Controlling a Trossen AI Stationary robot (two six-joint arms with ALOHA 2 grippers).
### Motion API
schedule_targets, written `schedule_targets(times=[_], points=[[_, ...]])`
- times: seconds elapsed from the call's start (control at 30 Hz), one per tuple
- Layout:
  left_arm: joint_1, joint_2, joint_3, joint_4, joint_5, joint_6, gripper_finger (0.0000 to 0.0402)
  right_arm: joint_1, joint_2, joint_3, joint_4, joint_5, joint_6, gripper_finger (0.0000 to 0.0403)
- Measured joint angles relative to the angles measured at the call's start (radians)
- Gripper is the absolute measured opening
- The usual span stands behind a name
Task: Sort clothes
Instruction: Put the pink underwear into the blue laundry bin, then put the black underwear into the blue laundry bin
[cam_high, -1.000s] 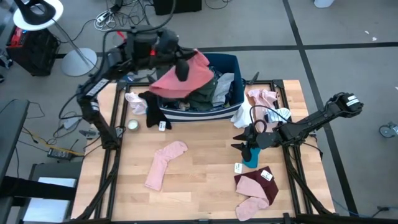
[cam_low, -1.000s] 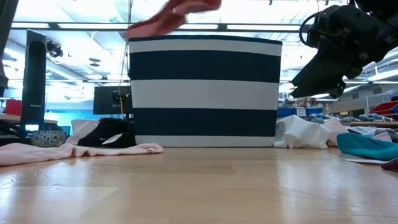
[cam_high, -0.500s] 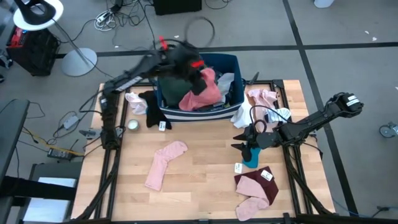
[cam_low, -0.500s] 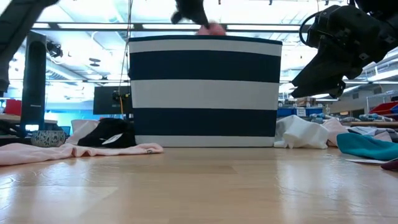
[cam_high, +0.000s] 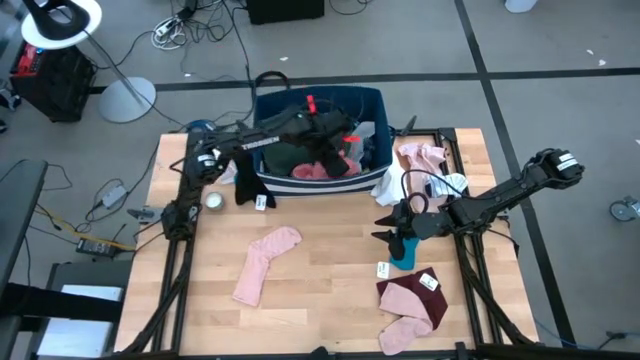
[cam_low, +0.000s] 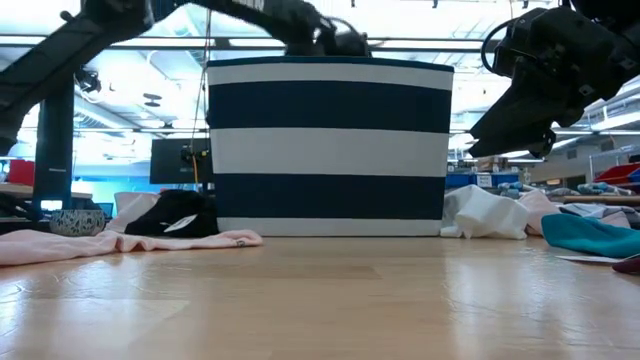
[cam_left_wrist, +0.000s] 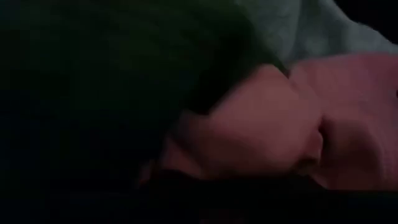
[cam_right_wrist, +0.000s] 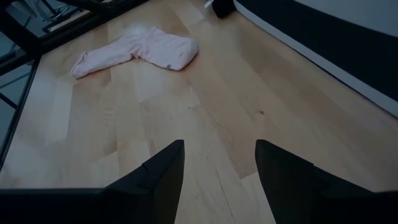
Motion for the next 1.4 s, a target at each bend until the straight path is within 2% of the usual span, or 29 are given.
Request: schedule_targets(times=[0.17,0.4,0.5,0.6,0.7,0.87,1.1,1.4], points=[[0.019,0.003,-0.070,0.085,0.077,-0.004,0.0128,0.000,0.000,0.000,0.000,0.000,0.001,0.0199],[0.011,-0.006,0.040,-0.028,0.074,0.043,0.0133,0.000,0.000,0.000,-0.001,0.000,0.002,0.0199],[-0.011,-0.044,0.085,-0.021,0.043,0.073,0.0133,0.000,0.000,0.000,-0.001,0.000,0.002,0.0199],[-0.045,-0.097,0.114,0.010,-0.033,0.115,0.0133,0.000,0.000,0.000,0.000,0.000,0.002,0.0199],[-0.075,-0.154,0.116,0.006,-0.101,0.160,0.0133,0.000,0.000,0.000,-0.001,0.000,0.002,0.0199],[-0.096,-0.280,0.075,-0.013,-0.122,0.176,0.0133,0.000,0.000,0.000,-0.004,-0.020,0.002,0.0199],[-0.105,-0.503,-0.102,-0.005,-0.166,0.146,0.0133,0.001,0.000,0.000,-0.010,-0.026,0.007,0.0199],[-0.106,-0.907,-0.543,0.092,-0.332,0.005,0.0133,0.001,0.000,0.000,-0.008,-0.026,0.010,0.0199]])
